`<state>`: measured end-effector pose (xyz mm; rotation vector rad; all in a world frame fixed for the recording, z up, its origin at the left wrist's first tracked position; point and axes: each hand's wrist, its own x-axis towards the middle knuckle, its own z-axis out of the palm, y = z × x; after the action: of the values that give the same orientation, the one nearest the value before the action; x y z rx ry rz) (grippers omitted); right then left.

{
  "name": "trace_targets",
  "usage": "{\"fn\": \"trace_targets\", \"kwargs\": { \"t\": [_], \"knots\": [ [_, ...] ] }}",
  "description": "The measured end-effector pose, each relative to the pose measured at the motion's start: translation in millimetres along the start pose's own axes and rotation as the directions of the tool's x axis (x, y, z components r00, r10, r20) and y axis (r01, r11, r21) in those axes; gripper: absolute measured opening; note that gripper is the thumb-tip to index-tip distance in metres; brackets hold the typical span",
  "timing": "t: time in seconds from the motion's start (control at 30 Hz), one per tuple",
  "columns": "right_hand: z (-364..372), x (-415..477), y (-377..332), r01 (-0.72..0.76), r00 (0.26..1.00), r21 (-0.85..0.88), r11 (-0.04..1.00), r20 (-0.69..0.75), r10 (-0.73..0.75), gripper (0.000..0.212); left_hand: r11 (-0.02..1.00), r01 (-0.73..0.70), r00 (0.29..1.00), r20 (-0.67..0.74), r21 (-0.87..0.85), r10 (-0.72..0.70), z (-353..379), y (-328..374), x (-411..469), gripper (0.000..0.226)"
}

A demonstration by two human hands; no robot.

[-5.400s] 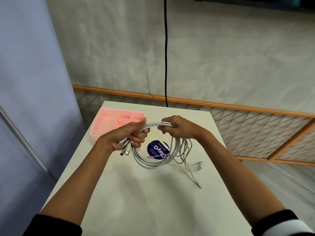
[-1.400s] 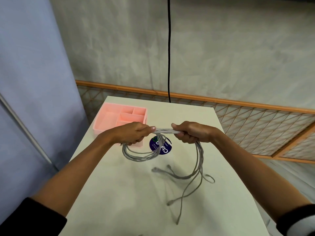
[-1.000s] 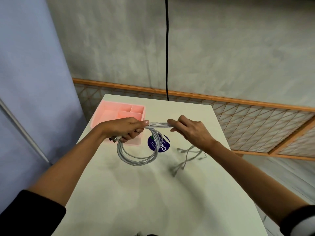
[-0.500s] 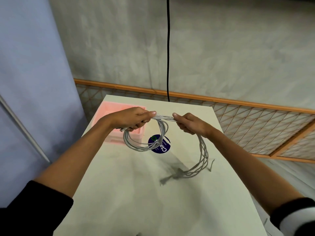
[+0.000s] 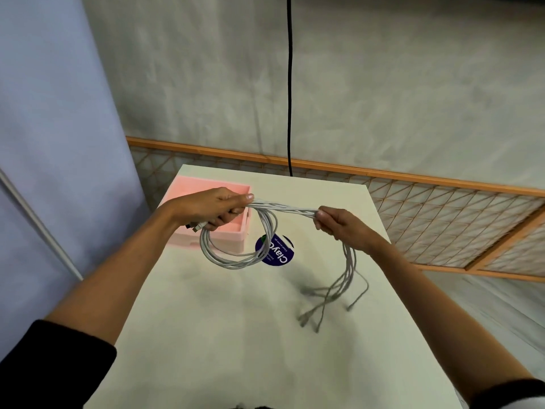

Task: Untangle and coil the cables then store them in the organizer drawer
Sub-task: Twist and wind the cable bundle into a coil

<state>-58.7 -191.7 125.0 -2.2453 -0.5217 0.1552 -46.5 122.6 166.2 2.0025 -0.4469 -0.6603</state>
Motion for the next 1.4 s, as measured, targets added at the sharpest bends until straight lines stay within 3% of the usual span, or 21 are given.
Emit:
{"fn": "trace_targets", "kwargs": {
  "t": [0.03,0.1,0.37,0.5,0.57,0.67,0.77,0.9,1.1,1.2,1.33,1.4],
  "knots": [
    [3.4,1.7,-1.2,0.015,0.998,-0.080,0.997,-0.061,-0.019,0.034,1.000,0.008,1.000,-0.010,-0.001,-0.008,0.6,1.3,0.5,0.047],
    [5.6,3.7,-3.0,-0.013,0.995,-0.055,0.998,-0.100,0.008,0.035,1.000,0.019,0.999,-0.026,-0.001,-0.019,0.1,4.2,0.0,0.044],
    [-3.8,12.6,-14.1,-0.245,0.967,0.266,0.932,0.142,0.213,0.045,1.000,0.022,0.999,-0.025,-0.018,-0.023,-4.8,5.0,-3.8,0.045],
    [-5.4,20.9,-11.7,-0.438,0.892,0.447,0.780,0.327,0.313,0.047,1.000,0.006,0.999,-0.037,-0.016,-0.007,-5.8,6.3,-3.1,0.045],
    [-7.0,19.8,-7.5,-0.500,0.853,0.528,0.686,0.440,0.282,0.043,1.000,-0.012,0.999,-0.040,-0.020,0.011,-9.0,5.0,-3.8,0.047],
    [-11.8,14.6,4.5,-0.404,0.871,0.629,0.664,0.486,0.069,0.030,0.999,-0.015,0.999,-0.038,-0.037,0.014,-14.7,0.6,-6.1,0.051],
    [-14.8,1.9,21.5,-0.330,0.899,0.622,0.710,0.438,0.034,0.032,0.997,-0.009,0.996,-0.090,-0.077,0.002,-24.4,-6.8,-11.2,0.053],
    [-10.5,-14.5,33.9,-0.182,0.981,0.403,0.897,0.139,0.137,0.040,0.997,0.038,0.989,-0.141,-0.065,-0.046,-32.5,-14.8,-13.8,0.047],
    [-5.8,-5.2,25.0,-0.309,0.943,0.251,0.917,-0.048,0.330,0.047,0.996,0.059,0.989,-0.132,-0.068,-0.068,-24.4,-13.1,-7.7,0.044],
    [-8.5,-4.1,27.1,-0.355,0.933,0.337,0.872,0.070,0.353,0.047,0.997,0.057,0.989,-0.137,-0.056,-0.064,-25.2,-11.7,-9.7,0.045],
    [-9.3,-4.2,29.9,-0.530,0.847,0.494,0.689,0.350,0.400,0.048,0.997,0.048,0.991,-0.121,-0.064,-0.055,-23.9,-9.6,-11.2,0.045],
    [-7.2,-5.2,28.4,-0.567,0.820,0.497,0.656,0.414,0.395,0.050,0.997,0.041,0.992,-0.114,-0.064,-0.048,-22.6,-8.4,-11.3,0.046]
  ]
}}
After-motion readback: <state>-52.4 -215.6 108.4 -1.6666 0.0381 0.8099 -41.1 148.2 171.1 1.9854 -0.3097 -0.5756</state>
